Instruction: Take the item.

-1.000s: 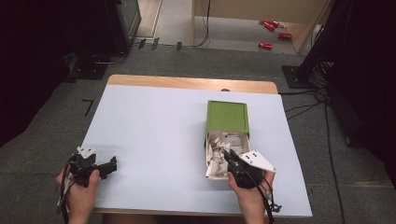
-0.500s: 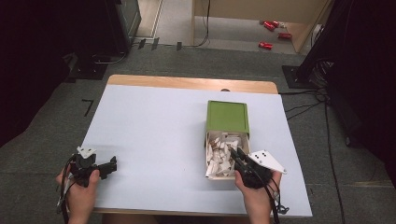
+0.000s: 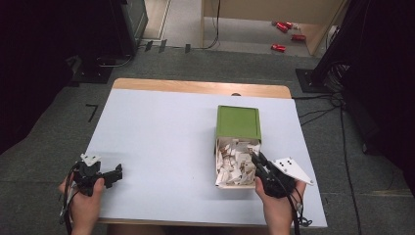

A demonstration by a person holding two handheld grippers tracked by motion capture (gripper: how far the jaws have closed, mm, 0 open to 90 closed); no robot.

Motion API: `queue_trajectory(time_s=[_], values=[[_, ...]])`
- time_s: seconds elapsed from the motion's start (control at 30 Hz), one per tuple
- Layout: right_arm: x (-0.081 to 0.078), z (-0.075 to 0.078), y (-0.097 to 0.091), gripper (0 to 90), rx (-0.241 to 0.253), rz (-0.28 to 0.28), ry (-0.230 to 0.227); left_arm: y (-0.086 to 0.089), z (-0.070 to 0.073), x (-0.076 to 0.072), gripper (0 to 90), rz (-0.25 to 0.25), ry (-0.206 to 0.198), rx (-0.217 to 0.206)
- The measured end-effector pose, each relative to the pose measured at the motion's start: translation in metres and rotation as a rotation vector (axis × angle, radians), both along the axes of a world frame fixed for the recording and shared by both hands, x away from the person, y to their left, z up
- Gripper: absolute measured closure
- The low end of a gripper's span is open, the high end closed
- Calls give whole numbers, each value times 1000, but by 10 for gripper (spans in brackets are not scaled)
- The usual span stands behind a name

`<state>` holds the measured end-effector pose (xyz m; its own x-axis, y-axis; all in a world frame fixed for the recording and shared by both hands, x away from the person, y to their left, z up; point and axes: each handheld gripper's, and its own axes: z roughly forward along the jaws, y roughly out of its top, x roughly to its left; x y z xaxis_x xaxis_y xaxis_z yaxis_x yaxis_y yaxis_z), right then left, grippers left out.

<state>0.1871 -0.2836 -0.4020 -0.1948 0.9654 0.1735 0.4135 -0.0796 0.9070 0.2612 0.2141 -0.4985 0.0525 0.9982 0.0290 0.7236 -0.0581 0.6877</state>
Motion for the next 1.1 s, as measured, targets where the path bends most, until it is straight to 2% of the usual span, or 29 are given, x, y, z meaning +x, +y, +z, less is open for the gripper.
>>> queue_trajectory(time_s=[0.27, 0.47, 0.67, 0.9, 1.0, 1.1], values=[[-3, 5, -15, 798, 6, -53, -22, 0, 0, 0, 0, 0, 0, 0], [-3, 4, -24, 796, 4, -79, -17, 0, 0, 0, 0, 0, 0, 0], [-2, -2, -33, 796, -6, -116, -6, 0, 0, 0, 0, 0, 0, 0], [1, -10, -41, 797, -6, -131, 19, 0, 0, 0, 0, 0, 0, 0], [2, -16, -46, 798, 21, -137, 19, 0, 0, 0, 0, 0, 0, 0], [4, -21, -51, 798, 11, -151, 37, 0, 0, 0, 0, 0, 0, 0]])
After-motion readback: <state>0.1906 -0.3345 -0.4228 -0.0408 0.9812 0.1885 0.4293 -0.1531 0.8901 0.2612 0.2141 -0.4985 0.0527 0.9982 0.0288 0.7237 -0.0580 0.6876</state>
